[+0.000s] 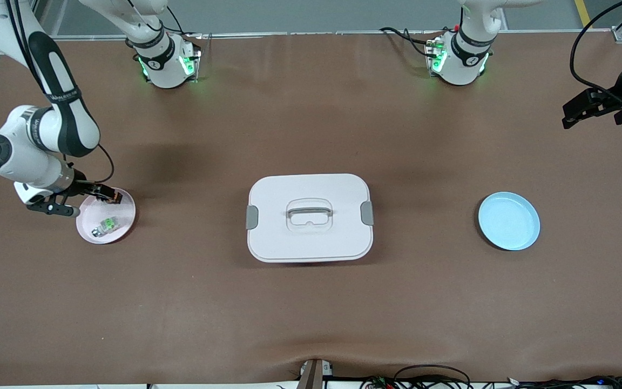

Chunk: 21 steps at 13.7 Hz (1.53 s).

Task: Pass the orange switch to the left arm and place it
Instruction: 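Lower the right gripper and grasp the black-and-orange switch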

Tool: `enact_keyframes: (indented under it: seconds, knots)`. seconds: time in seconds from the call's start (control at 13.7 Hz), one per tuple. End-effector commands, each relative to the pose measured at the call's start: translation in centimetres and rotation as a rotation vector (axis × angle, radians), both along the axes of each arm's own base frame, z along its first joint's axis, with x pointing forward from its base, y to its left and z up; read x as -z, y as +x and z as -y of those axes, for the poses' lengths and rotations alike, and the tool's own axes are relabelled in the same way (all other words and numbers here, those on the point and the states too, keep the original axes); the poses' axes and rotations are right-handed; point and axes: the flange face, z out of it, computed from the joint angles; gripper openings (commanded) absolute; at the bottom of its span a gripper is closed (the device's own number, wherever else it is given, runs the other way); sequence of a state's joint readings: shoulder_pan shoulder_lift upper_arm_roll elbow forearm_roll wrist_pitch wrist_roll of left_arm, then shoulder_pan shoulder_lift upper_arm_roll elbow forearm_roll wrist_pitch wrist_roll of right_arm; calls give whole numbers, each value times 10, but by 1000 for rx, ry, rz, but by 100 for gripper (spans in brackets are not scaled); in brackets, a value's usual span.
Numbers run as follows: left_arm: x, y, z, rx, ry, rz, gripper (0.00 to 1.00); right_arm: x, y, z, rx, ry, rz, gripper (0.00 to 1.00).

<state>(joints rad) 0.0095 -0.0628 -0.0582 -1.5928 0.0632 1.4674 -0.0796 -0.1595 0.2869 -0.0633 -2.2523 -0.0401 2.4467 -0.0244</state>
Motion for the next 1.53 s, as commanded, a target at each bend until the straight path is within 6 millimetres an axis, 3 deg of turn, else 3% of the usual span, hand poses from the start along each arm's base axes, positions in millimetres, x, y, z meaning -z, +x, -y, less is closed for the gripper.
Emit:
enact_keyframes:
  seconds: [0.0, 0.36, 1.46]
  knots:
    - [-4, 0, -5, -6, 16, -6, 100, 17, 5, 3, -4, -2, -13, 100]
    - [-5, 0, -8, -13, 16, -3, 100, 32, 2, 4, -4, 3, -40, 100]
    - [-6, 0, -10, -16, 21, -1, 100, 45, 0, 8, 1, 6, -61, 100]
